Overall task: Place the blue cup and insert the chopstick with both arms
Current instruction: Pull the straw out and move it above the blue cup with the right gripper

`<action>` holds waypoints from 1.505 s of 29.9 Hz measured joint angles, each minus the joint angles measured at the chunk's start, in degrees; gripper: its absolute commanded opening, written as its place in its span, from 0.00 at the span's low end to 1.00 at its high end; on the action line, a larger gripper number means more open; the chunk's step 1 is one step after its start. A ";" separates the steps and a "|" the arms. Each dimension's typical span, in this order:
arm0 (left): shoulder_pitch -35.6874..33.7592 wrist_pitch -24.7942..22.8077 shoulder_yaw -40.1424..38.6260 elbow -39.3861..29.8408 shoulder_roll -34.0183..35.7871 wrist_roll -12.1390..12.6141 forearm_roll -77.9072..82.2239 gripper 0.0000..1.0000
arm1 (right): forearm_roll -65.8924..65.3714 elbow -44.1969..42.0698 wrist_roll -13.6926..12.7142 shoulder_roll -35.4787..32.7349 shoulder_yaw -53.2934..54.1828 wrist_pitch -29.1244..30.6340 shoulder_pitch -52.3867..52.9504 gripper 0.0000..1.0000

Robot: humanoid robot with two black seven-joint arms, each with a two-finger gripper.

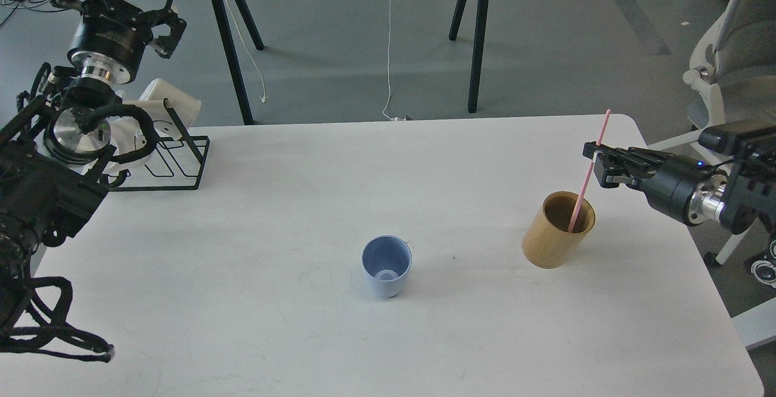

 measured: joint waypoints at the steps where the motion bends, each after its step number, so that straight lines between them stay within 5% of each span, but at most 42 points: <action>1: -0.01 0.00 -0.01 0.00 0.01 0.00 0.00 1.00 | 0.14 1.30 -0.02 -1.65 0.43 0.03 0.90 0.06; 8: -0.29 0.00 0.06 0.00 0.18 0.00 0.17 1.00 | 7.08 4.08 0.19 -3.01 2.07 1.44 12.88 0.05; 24: 0.00 0.00 0.30 -0.50 1.69 -0.14 0.17 1.00 | 3.63 -0.25 -2.10 27.43 -9.97 3.68 17.54 0.05; 37: 0.23 0.00 0.17 -0.79 1.56 -0.43 0.07 1.00 | 2.50 -4.63 -1.71 32.65 -12.52 3.52 14.65 0.06; 45: 0.24 0.00 0.21 -0.75 1.73 -0.43 0.09 1.00 | 0.50 -6.65 -1.78 35.67 -12.61 3.52 14.03 0.17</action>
